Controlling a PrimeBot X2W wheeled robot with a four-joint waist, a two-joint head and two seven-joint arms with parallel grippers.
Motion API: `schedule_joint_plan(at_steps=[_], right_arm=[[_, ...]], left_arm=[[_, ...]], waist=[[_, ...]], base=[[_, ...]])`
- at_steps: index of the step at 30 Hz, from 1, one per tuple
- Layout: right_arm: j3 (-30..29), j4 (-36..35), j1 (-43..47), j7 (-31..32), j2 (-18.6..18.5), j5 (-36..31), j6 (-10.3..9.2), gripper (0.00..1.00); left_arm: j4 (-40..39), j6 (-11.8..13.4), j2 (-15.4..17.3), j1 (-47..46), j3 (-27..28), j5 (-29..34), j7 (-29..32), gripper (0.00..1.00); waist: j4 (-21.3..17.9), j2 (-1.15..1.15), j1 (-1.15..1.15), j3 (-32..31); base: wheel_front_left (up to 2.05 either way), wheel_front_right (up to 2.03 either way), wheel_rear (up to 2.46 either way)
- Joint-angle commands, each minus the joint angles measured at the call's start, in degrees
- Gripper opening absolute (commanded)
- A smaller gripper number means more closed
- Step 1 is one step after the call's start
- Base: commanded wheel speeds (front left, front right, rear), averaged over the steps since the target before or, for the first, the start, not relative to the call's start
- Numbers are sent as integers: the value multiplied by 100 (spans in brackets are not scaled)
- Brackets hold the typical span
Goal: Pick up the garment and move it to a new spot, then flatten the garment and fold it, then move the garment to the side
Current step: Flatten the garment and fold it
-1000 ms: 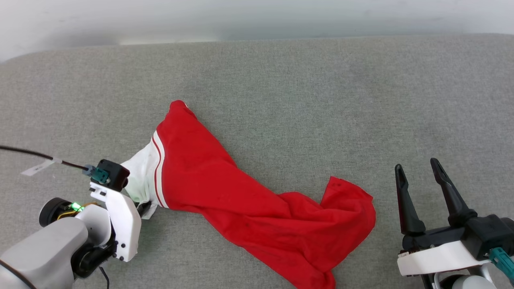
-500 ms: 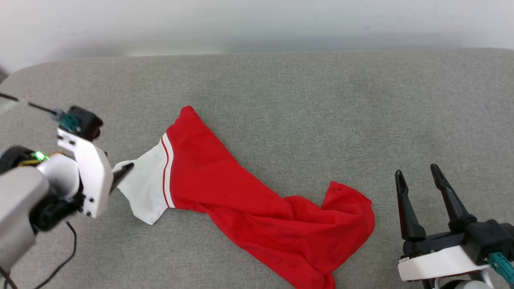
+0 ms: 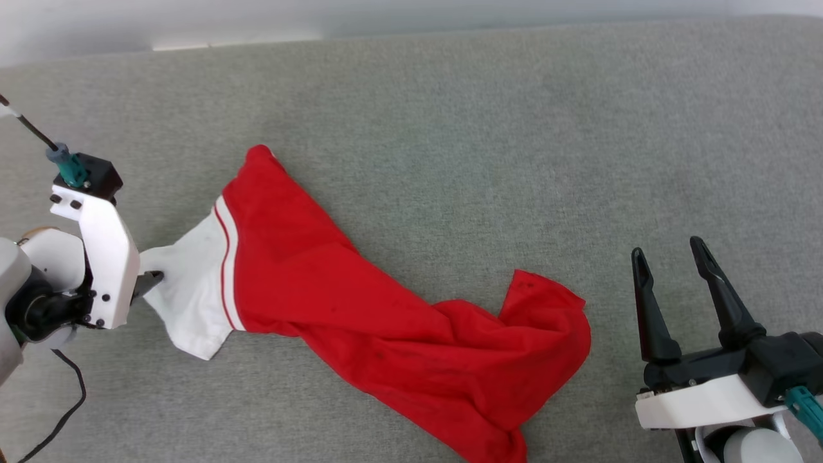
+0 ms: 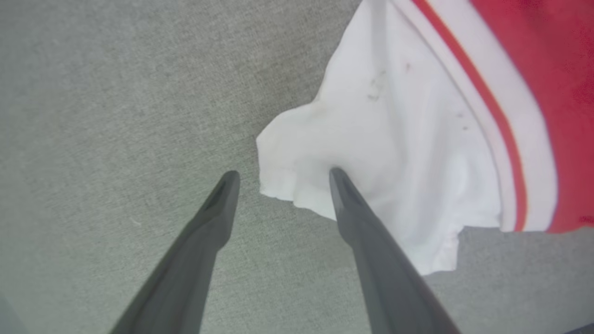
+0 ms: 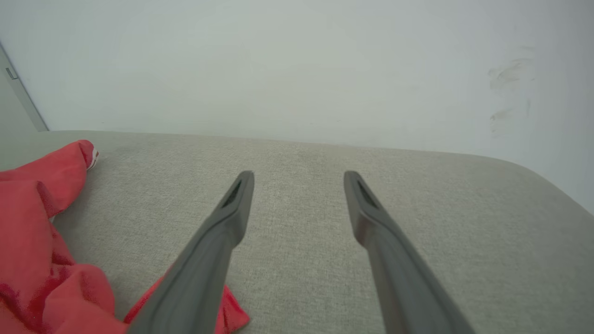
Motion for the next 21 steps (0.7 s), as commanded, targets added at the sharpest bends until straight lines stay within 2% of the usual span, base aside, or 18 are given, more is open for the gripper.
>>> schedule_joint_plan(at_steps=[1,8,9,10,14,21], right_arm=[[11,-36,-115,-11,7,-3,-4,100],[8,-36,-262,-11,7,15,-4,100],[0,-31,-253,-11,7,21,-4,100],[-5,-19,-244,-11,7,24,-4,100],[-56,16,-201,-11,7,31,-4,100],[-142,44,-42,-11,7,22,-4,100]], left_arm=[[148,-16,-90,48,-21,-50,43,100],[616,-191,-469,367,-226,-123,326,100],[672,-230,-515,400,-257,-101,343,59],[709,-261,-560,427,-288,-78,361,0],[776,-349,-604,402,-286,-18,228,0],[341,-456,-370,-276,-96,472,-443,0]], waist=[[-128,0,0,204],[-251,0,0,456],[-255,0,0,459],[-255,0,0,449],[-224,0,0,345],[-59,0,0,-65]], base=[[0,0,0],[0,0,0],[0,0,0],[0,0,0],[0,0,0],[0,0,0]])
